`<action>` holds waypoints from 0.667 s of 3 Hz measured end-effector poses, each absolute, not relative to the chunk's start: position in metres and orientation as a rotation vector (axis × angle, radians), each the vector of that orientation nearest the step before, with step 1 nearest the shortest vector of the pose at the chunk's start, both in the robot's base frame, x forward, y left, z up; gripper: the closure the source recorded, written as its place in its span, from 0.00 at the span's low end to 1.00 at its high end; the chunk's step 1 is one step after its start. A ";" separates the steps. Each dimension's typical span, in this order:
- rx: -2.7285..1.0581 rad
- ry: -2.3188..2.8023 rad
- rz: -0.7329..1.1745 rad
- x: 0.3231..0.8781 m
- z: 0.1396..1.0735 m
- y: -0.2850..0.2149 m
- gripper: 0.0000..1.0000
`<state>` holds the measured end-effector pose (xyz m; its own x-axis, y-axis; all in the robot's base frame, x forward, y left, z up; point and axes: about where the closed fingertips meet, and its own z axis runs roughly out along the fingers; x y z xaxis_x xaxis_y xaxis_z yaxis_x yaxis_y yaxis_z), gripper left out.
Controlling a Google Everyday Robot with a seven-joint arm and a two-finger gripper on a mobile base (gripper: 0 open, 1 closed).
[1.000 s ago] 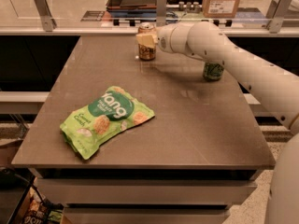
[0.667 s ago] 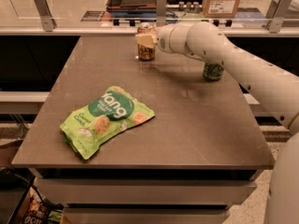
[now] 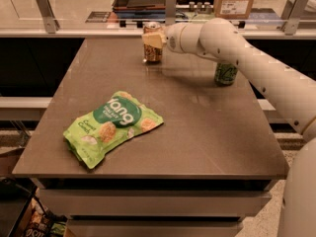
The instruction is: Move orange can near green rice chip bag
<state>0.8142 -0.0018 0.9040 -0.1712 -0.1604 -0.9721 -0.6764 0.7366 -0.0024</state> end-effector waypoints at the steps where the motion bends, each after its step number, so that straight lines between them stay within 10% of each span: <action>1: -0.703 1.691 0.585 0.801 0.928 -0.007 1.00; 2: -0.715 1.677 0.645 0.783 0.943 -0.021 1.00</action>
Offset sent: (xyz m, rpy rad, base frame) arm -0.0566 -0.0497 0.0601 0.1023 0.0243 0.1379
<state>0.7825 -0.0208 0.9428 -0.1704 -0.1223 -0.9777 -0.7462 0.6641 0.0470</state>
